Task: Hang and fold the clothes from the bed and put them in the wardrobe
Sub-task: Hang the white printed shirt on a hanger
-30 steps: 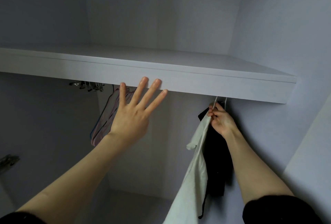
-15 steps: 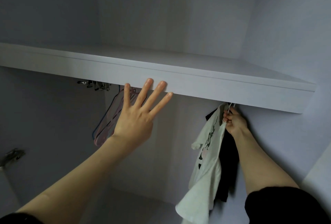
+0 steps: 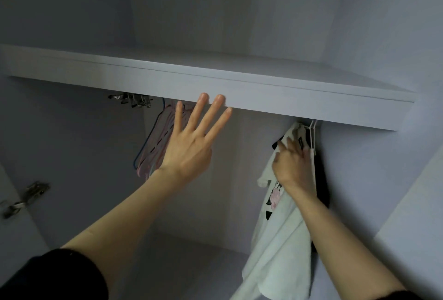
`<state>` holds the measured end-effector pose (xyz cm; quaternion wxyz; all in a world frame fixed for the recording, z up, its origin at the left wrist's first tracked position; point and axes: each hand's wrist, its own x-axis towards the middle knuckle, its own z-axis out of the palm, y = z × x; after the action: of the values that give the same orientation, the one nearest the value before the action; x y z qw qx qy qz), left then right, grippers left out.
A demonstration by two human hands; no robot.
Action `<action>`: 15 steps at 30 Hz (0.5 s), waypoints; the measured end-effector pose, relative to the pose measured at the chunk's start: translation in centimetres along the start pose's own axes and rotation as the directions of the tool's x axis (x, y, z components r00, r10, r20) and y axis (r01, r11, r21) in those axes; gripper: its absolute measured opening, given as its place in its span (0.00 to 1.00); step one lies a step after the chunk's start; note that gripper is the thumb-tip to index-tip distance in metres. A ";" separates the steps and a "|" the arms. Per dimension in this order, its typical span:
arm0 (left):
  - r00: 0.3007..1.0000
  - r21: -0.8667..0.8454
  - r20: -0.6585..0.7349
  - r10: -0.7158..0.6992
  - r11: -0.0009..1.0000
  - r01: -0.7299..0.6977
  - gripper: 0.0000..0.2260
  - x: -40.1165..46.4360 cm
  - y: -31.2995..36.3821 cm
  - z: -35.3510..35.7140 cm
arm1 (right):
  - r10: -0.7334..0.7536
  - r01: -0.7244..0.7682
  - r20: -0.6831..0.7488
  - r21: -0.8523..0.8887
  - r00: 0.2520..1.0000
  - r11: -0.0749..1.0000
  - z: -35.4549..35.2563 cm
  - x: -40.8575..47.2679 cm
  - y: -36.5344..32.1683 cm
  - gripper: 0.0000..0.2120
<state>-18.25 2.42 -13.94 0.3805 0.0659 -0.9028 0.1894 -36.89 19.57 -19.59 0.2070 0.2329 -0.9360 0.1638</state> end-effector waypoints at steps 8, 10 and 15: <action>0.881 -0.255 0.380 -0.281 0.884 0.392 0.29 -11.3 0.2 -0.5 | -0.372 0.336 0.356 0.159 0.857 0.928 3.5 -10.8 -11.1 0.21; 0.802 -0.234 0.474 -0.364 0.826 0.513 0.26 -15.5 -0.3 -0.9 | -0.447 0.401 0.393 0.196 0.804 0.895 4.1 -13.2 -13.8 0.20; 0.571 -0.121 0.609 -0.550 0.647 0.753 0.20 -28.1 -1.9 -5.3 | -0.650 0.550 0.411 0.345 0.639 0.760 5.2 -21.2 -20.9 0.16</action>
<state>5.43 2.05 -30.02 0.1691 0.3765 -0.8956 -0.1659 -10.84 7.76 -29.46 -0.0275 0.5842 -0.8043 0.1054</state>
